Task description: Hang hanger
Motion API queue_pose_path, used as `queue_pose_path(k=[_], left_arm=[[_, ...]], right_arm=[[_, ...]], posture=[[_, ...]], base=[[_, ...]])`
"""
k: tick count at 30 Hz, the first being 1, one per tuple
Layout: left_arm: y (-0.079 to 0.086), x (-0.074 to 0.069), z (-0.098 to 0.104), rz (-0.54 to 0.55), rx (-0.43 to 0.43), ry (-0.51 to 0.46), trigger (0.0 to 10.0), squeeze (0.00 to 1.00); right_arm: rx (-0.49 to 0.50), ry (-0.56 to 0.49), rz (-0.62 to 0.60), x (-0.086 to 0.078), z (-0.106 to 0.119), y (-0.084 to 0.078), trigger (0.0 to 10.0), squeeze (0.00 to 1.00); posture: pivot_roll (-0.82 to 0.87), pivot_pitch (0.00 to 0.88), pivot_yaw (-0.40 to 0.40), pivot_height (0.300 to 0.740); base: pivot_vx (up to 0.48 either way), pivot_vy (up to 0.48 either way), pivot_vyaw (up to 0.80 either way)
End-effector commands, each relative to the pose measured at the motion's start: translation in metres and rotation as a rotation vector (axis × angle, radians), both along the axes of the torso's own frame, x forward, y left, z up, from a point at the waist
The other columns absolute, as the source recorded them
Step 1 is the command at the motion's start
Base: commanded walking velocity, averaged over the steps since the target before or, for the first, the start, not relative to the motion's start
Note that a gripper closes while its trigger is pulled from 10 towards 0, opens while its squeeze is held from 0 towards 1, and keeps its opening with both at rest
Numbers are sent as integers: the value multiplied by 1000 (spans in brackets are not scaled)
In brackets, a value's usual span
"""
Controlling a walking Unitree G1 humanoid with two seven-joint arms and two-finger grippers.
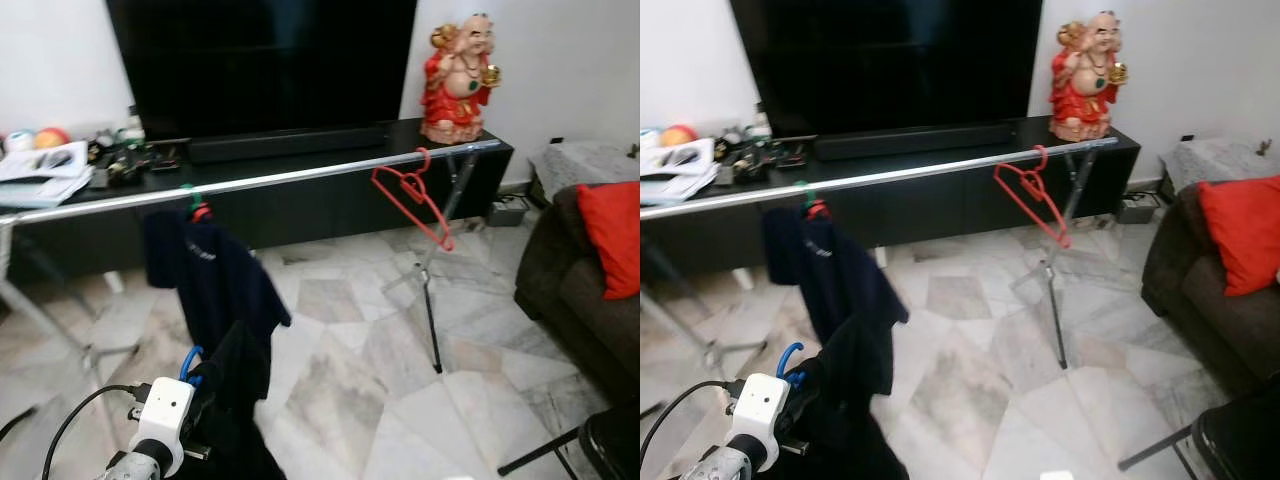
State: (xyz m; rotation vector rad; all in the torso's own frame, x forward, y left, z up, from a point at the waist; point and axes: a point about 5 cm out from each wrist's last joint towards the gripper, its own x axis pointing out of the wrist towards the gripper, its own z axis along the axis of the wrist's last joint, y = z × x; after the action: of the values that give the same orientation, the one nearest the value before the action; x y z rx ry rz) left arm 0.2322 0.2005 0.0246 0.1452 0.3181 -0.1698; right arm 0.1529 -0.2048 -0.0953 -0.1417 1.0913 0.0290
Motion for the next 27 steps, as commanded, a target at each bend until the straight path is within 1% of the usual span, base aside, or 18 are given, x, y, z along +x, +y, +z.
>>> queue_pose_path(k=[1, 6, 14, 15, 18, 19, 23, 27], left_arm=[[7, 2, 8, 11, 17, -34, 10000, 0], [6, 1, 7, 11, 14, -31, 10000, 0], [2, 0, 8, 7, -10, -43, 10000, 0], [0, -1, 8, 3, -24, -47, 10000, 0], [0, -1, 7, 0, -17, -34, 10000, 0], [0, -2, 5, -5, -1, -23, 10000, 0], [1, -1, 8, -1, 0, -45, 10000, 0], [1, -1, 9, 1, 4, -48, 10000, 0]], right_arm=[[4, -17, 23, 7, 2, 4, 10000, 0], [0, -13, 41, 7, 2, 4, 10000, 0], [8, -5, 49, 3, 0, 6, 10000, 0], [27, 0, 47, 1, -1, 9, 10000, 0], [66, 1, 36, 1, -2, 16, 10000, 0], [74, -3, 44, 1, -2, 19, 10000, 0], [79, -3, 44, 2, -2, 21, 10000, 0], [66, -11, 48, 5, -1, 22, 10000, 0]], posture=[[93, 0, 13, 740], [94, 0, 13, 740], [92, 0, 12, 740], [88, 0, 12, 740], [86, 0, 13, 740], [86, 0, 13, 740], [85, 0, 12, 740], [87, 0, 11, 740]], base=[[480, 0, 800], [327, 0, 800], [0, 0, 800], [0, 0, 800], [0, 0, 0], [0, 0, 0], [0, 0, 0], [0, -303, 0]])
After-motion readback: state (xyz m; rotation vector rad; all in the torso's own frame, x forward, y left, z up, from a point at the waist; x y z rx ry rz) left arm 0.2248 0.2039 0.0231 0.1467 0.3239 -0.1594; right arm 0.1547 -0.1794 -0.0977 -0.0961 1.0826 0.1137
